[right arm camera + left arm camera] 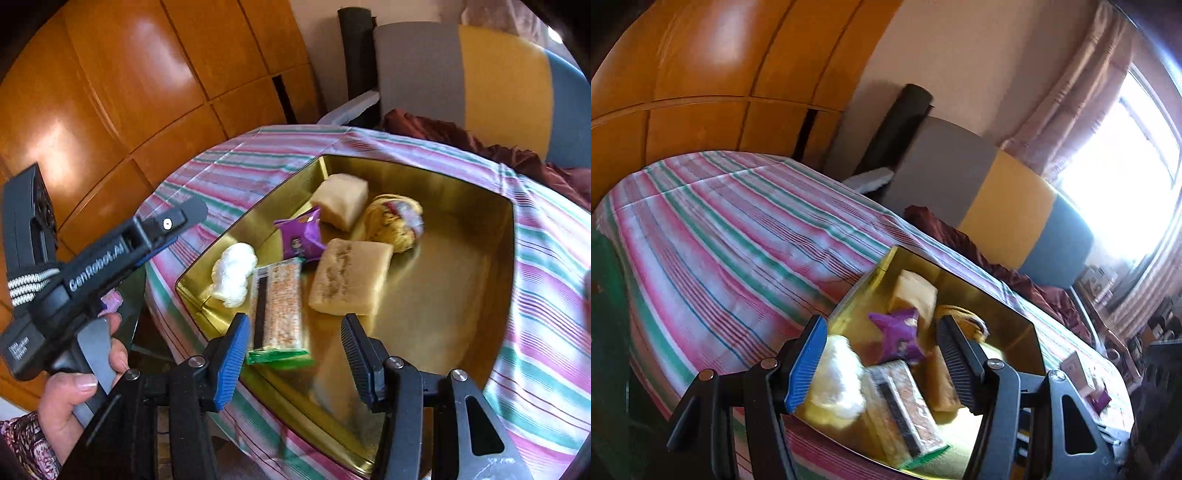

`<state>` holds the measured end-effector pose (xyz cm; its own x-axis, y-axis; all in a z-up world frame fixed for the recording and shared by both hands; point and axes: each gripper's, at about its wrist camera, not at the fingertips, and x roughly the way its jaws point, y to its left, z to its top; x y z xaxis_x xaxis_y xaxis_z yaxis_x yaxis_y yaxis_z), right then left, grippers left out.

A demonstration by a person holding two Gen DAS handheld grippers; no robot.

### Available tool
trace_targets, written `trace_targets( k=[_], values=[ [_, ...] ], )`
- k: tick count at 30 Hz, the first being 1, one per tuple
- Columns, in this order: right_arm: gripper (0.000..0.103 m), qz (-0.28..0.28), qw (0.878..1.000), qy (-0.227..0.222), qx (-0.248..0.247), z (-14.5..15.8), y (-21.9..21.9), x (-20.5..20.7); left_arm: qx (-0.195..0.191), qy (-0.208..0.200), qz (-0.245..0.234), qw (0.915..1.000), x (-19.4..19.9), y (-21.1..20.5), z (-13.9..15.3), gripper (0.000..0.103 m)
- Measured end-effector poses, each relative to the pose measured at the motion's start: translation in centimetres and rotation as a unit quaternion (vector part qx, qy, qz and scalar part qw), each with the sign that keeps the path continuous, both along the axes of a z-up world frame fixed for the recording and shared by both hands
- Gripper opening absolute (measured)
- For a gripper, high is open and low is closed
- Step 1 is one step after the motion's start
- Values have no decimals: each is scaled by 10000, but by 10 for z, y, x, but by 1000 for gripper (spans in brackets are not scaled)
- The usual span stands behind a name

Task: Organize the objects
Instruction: 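Move both tools back toward the remaining items on the bed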

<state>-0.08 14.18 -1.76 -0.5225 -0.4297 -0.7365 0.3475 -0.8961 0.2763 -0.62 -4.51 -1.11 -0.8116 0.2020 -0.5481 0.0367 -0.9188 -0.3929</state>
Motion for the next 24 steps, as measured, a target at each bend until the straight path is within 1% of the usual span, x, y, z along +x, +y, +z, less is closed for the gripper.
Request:
trace_targets(
  k=[5,8,11,13,17,20,24],
  values=[
    [53,-348,9994,80,16,7,32,8,-90,-46,-254,9996,3,17,-2,63],
    [53,-696,9976,50,14,9,60,10,-77,-55,-418,9991,6,26,-2,63],
    [53,-1026,9947,75,45,10,88,14,-89,0,-659,9978,10,36,0,63],
    [53,-1196,9927,94,94,8,103,17,-82,40,-923,9957,13,47,2,63],
    [55,-1654,9857,119,298,2,147,33,-83,94,-1456,9893,22,71,6,63],
    [59,-1977,9795,52,376,-7,179,44,-165,135,-1786,9837,33,91,10,63],
    [60,-2499,9667,-181,516,-31,227,61,-141,35,-2395,9708,45,125,10,63]
  ],
)
